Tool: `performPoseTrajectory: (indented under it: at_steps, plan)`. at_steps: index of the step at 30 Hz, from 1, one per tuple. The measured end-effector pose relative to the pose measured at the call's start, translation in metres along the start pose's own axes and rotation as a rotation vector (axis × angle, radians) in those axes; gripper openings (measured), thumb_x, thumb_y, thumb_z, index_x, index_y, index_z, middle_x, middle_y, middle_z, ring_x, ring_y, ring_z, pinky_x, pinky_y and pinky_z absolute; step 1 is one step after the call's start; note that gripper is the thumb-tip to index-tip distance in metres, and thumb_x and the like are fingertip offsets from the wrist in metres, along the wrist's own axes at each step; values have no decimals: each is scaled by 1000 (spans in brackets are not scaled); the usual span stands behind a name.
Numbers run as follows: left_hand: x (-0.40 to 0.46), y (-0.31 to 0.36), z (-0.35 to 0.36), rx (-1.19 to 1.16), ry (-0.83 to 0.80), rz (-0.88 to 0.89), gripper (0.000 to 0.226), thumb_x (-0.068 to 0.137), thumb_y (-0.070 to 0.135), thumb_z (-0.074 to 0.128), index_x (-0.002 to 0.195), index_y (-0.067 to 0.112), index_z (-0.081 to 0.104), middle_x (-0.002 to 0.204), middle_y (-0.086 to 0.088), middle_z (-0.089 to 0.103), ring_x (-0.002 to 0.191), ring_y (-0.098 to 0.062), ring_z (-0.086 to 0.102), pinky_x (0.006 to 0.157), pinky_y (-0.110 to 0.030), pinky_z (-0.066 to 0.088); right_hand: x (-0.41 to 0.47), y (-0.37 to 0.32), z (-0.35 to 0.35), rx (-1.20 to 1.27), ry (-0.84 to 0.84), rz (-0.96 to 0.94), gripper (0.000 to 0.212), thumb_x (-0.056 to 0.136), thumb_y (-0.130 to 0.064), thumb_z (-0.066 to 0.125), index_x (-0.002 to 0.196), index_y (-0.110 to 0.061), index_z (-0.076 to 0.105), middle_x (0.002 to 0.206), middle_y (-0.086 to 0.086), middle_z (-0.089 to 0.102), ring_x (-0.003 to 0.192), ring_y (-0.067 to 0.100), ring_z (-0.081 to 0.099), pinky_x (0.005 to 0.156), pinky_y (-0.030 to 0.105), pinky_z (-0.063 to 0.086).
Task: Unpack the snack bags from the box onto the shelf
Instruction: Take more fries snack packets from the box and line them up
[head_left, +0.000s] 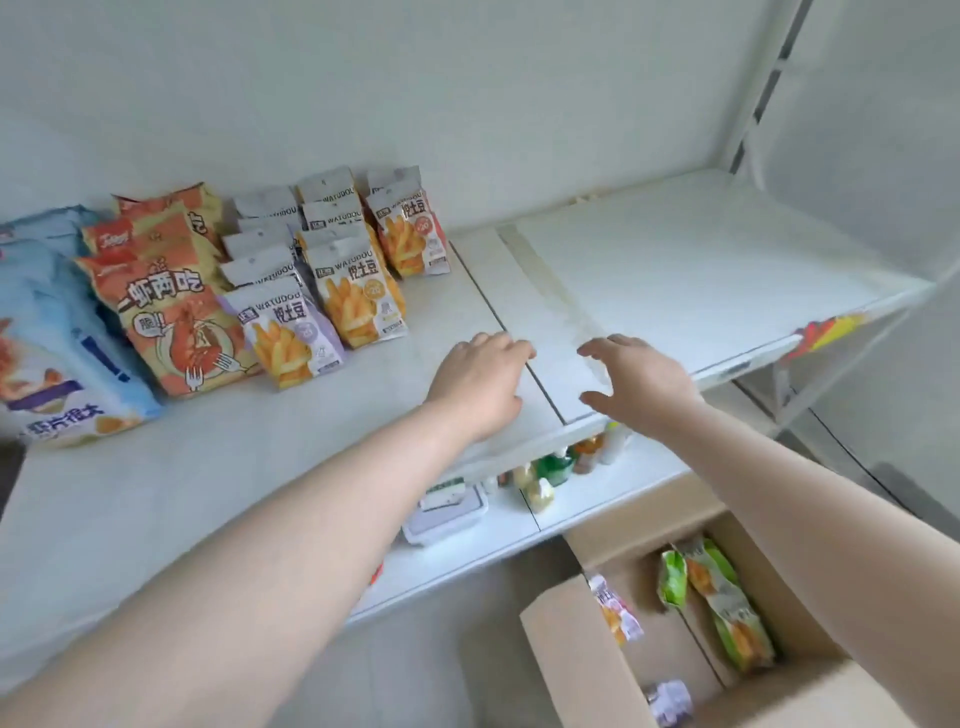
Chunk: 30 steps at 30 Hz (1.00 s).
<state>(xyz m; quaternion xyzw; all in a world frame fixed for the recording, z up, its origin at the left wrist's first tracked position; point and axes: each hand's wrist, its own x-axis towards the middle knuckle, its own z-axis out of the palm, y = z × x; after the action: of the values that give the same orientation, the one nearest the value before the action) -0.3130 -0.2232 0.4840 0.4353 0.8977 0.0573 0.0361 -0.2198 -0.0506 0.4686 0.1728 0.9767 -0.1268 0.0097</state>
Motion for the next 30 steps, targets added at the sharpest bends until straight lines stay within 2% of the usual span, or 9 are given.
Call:
performPoseTrajectory:
  at_steps: [6,9,12,16,21,26,30]
  plan:
    - [-91,97,40,28,-8,115,52,84,19,57,135,22,44,132,-2,50,126,-25,42,101,-35,33,-151,19,9,-100,-108,103,60,87,-40,65,140,-21,43,136,3,51,128,25,46,91,40,50]
    - [-134,133,79,35,-122,140,53,84,17,57,135,20,43,131,-4,50,128,-27,41,104,-37,33,-218,32,35,-103,-181,205,63,86,-35,64,144,-23,40,139,3,49,130,25,43,94,37,45]
    - [-174,159,110,19,-236,150,54,83,15,57,135,19,43,131,-5,50,125,-27,44,102,-36,33,-282,43,61,-50,-247,306,56,88,-34,62,139,-19,45,133,4,51,128,27,46,92,36,43]
    - [-221,190,138,20,-346,150,52,84,17,57,134,20,43,131,-6,50,124,-28,45,99,-36,34,-354,62,82,-39,-334,340,69,87,-40,67,146,-21,38,136,4,49,128,26,44,90,36,44]
    - [-238,231,155,47,-390,170,49,84,22,58,131,20,43,131,-7,50,123,-28,46,96,-36,36,-402,96,92,-17,-336,348,70,88,-40,66,147,-21,35,133,3,50,128,23,44,80,32,41]
    - [-234,289,182,21,-420,126,56,86,23,56,139,20,40,137,-5,47,129,-26,41,98,-35,35,-429,163,95,-12,-356,313,69,87,-42,67,146,-22,36,130,2,52,122,23,49,74,30,40]
    - [-229,348,211,-10,-475,20,62,84,30,59,141,22,37,135,-6,49,126,-28,44,99,-36,36,-444,234,93,11,-395,272,65,87,-43,67,142,-22,40,134,1,52,122,24,49,77,33,48]
